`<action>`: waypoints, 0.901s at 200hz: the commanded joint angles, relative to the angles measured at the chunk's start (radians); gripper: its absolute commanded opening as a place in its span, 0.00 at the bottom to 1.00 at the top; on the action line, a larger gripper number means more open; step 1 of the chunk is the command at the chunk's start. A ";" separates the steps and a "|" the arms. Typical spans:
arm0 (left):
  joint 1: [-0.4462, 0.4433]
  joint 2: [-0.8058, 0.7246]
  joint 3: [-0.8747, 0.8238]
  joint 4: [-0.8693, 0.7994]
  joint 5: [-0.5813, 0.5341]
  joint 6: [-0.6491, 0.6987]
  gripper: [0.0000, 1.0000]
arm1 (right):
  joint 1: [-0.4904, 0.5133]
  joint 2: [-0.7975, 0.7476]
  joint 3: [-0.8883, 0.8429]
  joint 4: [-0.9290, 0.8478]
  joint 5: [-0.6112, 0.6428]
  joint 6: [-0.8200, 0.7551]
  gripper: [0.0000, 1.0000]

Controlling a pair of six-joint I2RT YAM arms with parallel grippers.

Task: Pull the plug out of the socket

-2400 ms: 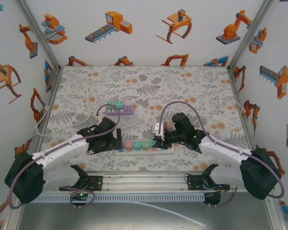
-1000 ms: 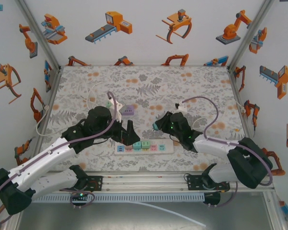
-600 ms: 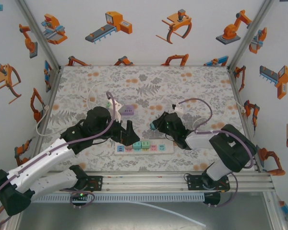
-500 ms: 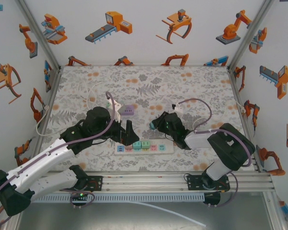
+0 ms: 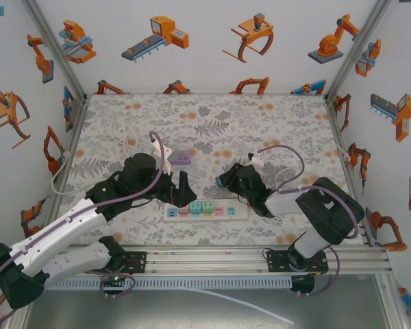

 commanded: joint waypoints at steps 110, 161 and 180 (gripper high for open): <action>-0.006 -0.023 -0.020 -0.027 -0.110 -0.008 0.97 | 0.003 -0.294 -0.017 -0.248 0.065 -0.140 0.51; -0.006 -0.092 -0.048 -0.042 -0.239 -0.044 0.97 | 0.003 -0.463 -0.011 -0.214 -0.060 -0.554 0.51; -0.006 -0.121 -0.065 -0.054 -0.284 -0.060 0.97 | 0.003 -0.498 -0.003 -0.208 -0.167 -0.720 0.51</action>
